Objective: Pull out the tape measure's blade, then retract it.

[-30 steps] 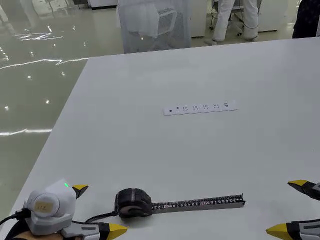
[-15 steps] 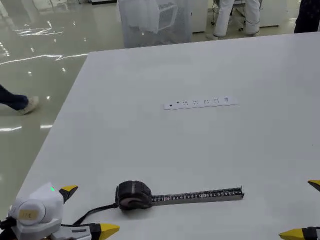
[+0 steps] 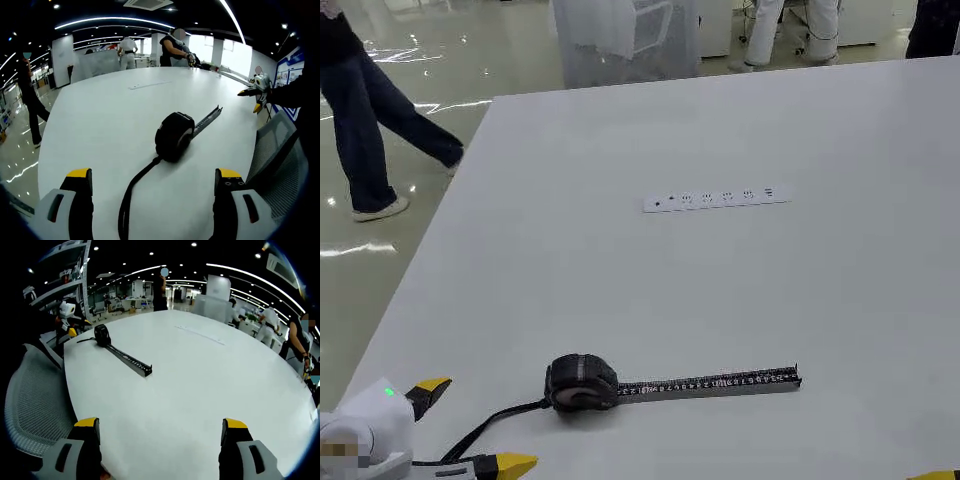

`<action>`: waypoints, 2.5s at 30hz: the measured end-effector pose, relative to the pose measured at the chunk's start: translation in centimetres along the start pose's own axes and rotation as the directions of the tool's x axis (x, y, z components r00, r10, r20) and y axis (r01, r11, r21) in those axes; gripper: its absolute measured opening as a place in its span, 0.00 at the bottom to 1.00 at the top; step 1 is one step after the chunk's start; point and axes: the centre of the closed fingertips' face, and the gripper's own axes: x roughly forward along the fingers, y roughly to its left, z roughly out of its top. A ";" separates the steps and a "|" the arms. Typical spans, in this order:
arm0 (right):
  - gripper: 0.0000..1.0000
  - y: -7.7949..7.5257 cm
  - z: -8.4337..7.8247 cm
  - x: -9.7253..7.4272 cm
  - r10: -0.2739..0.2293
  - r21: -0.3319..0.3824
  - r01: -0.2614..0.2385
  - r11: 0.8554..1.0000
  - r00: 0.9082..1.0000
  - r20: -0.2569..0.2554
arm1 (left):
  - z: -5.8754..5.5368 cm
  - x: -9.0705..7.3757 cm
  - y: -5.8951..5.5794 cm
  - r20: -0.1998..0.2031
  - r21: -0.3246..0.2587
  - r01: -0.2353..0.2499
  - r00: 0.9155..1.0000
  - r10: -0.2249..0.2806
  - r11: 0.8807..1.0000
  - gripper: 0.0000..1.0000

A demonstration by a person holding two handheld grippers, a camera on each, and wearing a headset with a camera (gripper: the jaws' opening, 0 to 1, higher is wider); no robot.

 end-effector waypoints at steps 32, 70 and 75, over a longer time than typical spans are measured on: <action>0.99 -0.8 -0.1 -1.3 -0.030 -0.013 0.030 0.999 1.000 -0.003 | -0.7 -1.4 0.1 0.002 0.024 -0.023 1.000 0.023 0.999 0.99; 0.99 -0.3 -0.5 -0.8 0.004 0.000 -0.004 1.000 0.998 -0.059 | 0.6 0.3 -0.2 0.020 -0.024 -0.029 0.999 0.030 0.999 0.99; 0.99 -0.7 0.1 -0.6 0.000 0.029 0.002 1.000 0.999 -0.047 | 0.7 1.0 -0.7 -0.008 -0.016 -0.054 0.999 0.054 0.998 0.99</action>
